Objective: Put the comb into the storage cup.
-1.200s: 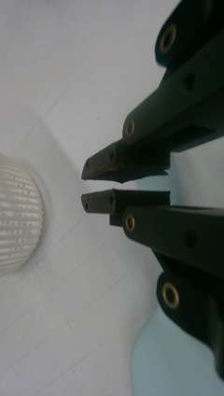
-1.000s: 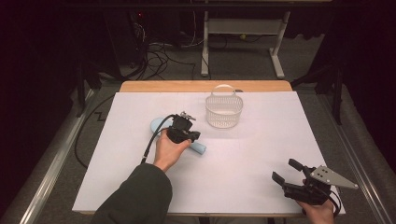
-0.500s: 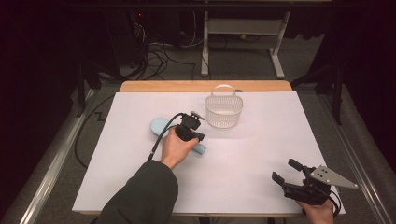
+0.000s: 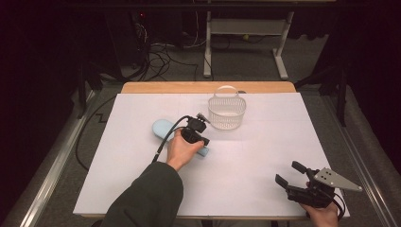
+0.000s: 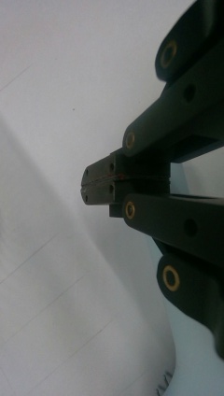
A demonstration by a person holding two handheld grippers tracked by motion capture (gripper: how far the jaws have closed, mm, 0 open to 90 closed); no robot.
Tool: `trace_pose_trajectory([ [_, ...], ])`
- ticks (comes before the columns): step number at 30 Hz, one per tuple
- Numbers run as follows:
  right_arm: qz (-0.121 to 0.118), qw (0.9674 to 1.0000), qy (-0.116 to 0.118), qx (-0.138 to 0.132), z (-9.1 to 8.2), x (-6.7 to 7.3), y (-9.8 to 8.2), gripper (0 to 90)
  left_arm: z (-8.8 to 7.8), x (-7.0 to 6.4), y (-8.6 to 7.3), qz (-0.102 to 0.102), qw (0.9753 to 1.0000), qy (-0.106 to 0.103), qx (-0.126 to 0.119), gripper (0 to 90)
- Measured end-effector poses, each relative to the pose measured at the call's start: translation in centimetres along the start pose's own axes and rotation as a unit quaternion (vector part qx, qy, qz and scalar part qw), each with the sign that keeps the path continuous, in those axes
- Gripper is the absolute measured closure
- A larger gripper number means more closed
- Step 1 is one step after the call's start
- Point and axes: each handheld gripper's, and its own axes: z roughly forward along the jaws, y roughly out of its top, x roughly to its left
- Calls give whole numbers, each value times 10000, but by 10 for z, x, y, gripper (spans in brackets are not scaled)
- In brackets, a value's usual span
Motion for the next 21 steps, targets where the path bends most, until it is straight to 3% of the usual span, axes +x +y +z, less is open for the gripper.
trace_pose_trajectory([
  [21,11,10000,-5,4,0,0,0,169,4,-2,-4,51,9998,-88,178,900],
])
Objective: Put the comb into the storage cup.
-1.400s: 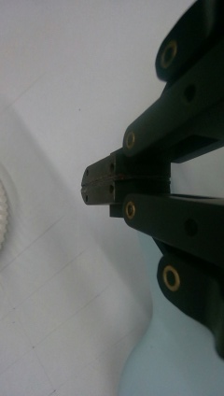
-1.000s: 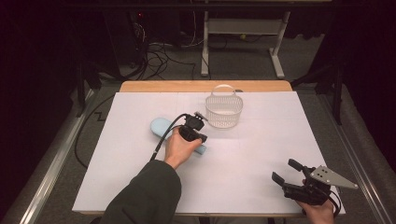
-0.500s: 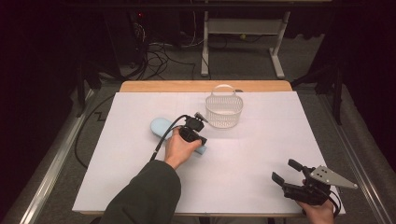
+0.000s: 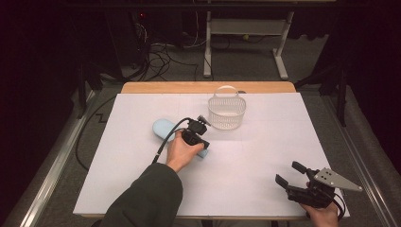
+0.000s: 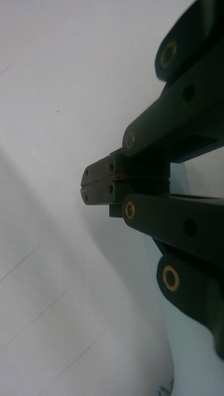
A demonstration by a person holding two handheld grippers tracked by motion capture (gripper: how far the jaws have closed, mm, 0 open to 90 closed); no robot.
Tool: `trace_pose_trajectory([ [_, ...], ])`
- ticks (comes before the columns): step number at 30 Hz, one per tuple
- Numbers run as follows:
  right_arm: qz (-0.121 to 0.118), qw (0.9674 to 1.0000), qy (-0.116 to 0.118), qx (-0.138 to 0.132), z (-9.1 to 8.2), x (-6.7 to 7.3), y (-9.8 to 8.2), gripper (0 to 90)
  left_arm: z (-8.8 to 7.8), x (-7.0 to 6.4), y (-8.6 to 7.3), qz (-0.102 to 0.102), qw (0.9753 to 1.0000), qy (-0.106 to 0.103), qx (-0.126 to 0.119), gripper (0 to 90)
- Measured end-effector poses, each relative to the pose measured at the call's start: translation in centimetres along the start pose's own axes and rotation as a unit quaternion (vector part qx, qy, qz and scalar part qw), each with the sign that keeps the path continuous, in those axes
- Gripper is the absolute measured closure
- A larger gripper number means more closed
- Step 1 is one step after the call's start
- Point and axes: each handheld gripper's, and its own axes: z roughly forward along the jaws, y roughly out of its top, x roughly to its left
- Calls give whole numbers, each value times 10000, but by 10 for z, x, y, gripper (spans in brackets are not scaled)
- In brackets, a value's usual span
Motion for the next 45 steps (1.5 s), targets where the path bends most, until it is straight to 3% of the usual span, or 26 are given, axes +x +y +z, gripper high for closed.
trace_pose_trajectory([
  [8,-10,10000,0,2,0,0,0,169,-2,2,-9,14,9999,-113,-38,900],
  [28,4,10000,-14,8,0,0,0,169,-9,0,-25,193,9997,-167,2,900],
  [36,9,10000,-14,24,0,0,0,170,-11,1,-35,200,9994,-196,-194,900],
  [45,5,10000,-14,43,0,0,0,172,-15,1,-42,339,9992,-173,-94,900],
])
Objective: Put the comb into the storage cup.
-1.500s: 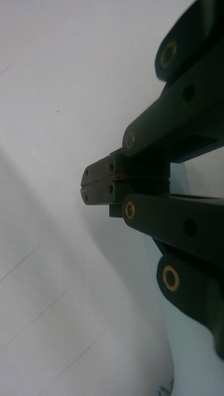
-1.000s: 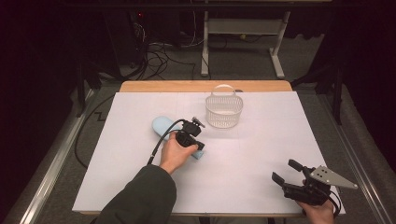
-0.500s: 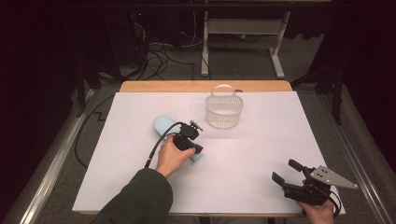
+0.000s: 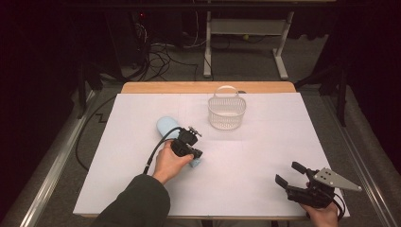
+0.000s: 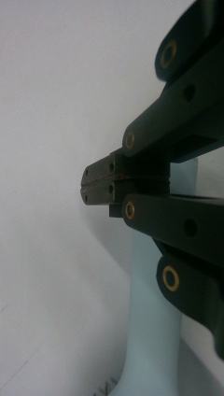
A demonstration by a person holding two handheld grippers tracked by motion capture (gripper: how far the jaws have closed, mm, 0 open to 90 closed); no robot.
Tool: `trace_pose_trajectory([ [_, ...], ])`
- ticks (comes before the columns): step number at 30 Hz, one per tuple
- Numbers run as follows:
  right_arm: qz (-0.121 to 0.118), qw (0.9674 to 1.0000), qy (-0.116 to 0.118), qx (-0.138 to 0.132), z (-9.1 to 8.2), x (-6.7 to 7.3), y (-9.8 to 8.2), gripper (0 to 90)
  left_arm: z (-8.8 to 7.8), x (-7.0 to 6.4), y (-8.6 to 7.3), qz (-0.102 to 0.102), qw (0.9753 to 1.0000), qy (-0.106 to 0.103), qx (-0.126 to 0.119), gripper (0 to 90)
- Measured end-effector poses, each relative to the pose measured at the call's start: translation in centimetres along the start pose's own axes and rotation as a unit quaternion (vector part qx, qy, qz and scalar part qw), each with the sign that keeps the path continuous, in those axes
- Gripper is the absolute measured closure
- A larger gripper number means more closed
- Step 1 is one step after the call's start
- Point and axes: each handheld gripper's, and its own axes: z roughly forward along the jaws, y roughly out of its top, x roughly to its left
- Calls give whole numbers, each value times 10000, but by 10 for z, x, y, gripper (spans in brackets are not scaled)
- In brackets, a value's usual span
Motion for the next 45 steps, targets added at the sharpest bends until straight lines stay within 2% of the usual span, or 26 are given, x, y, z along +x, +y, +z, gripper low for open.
trace_pose_trajectory([
  [9,1,10000,3,0,0,0,0,172,-4,1,-11,15,9999,-45,-98,900],
  [22,14,10000,7,1,0,0,0,172,-9,-2,-21,80,9999,-69,-73,900],
  [35,28,10000,5,-2,0,0,0,172,-13,-3,-30,96,9999,22,-47,900],
  [45,18,10000,9,1,1,0,0,172,-18,2,-42,14,9999,122,-25,900],
])
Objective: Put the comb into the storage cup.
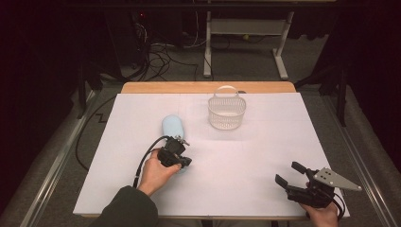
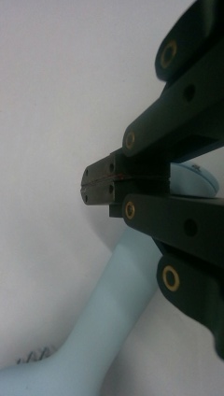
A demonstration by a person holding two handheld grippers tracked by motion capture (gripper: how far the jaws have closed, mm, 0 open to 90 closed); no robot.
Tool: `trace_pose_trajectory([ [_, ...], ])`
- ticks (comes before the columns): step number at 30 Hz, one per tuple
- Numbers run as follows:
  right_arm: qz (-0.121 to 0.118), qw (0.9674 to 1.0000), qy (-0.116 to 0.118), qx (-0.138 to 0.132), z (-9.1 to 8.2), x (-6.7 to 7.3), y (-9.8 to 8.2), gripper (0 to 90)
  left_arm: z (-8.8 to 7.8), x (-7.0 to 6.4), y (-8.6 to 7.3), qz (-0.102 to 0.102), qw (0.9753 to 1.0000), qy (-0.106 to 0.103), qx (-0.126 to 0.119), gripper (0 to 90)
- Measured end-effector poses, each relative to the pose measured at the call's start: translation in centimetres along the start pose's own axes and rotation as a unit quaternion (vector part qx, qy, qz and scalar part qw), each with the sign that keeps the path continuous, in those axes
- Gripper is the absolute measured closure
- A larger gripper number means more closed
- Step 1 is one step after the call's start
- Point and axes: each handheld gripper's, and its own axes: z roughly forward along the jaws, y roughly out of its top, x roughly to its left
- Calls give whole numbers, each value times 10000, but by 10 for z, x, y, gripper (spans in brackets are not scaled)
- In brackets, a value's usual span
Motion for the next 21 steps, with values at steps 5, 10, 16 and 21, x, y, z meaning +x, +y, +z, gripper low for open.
trace_pose_trajectory([
  [5,2,10000,0,-2,0,0,0,172,-2,3,-5,-40,10000,24,14,900],
  [10,3,10000,-1,-2,0,0,0,172,-5,6,-9,-80,9999,106,35,900],
  [16,3,10000,0,1,0,0,0,172,-7,11,-14,-142,9998,124,26,900],
  [21,3,10000,5,4,0,0,0,172,-9,13,-17,-175,9998,121,17,900],
])
